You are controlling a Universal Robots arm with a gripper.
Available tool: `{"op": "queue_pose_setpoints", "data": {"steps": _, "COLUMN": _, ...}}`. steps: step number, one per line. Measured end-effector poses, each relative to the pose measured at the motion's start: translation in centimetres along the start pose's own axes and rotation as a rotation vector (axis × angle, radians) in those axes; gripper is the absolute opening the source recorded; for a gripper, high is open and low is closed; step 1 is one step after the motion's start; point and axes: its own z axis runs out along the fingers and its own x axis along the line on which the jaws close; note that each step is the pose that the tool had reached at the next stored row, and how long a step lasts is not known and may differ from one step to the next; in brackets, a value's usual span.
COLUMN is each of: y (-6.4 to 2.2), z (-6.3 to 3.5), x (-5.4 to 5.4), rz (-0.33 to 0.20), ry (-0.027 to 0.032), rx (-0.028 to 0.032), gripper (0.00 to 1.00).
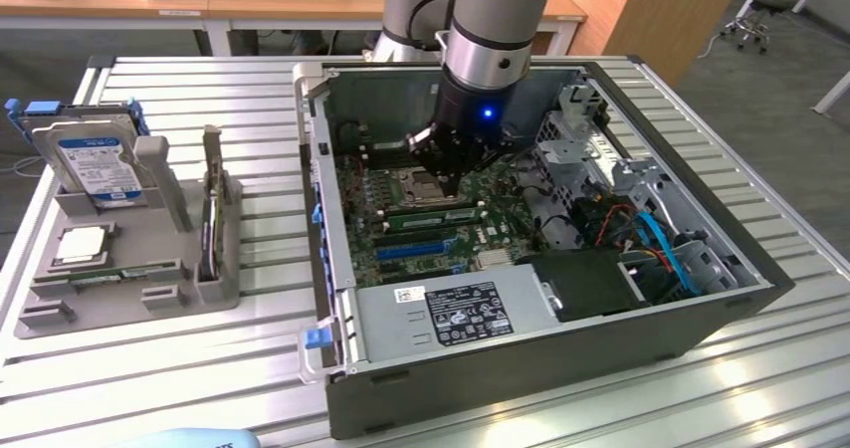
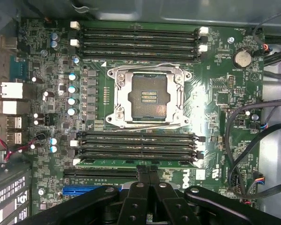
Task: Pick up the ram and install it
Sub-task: 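Press down the ram until it locks into place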
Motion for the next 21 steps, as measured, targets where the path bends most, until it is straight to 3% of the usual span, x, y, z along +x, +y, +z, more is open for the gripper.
{"op": "queue_pose_setpoints", "data": {"steps": 4, "y": 0.00, "z": 0.00, "x": -0.01, "rz": 0.002, "ry": 0.0007, "rx": 0.0000, "gripper": 0.10}}
{"op": "queue_pose_setpoints", "data": {"steps": 11, "y": 0.00, "z": -0.07, "x": -0.01, "rz": 0.009, "ry": 0.0073, "rx": 0.0000, "gripper": 0.10}}
{"op": "queue_pose_setpoints", "data": {"steps": 21, "y": 0.02, "z": -0.49, "x": -0.01, "rz": 0.010, "ry": 0.0086, "rx": -0.0005, "gripper": 0.10}}
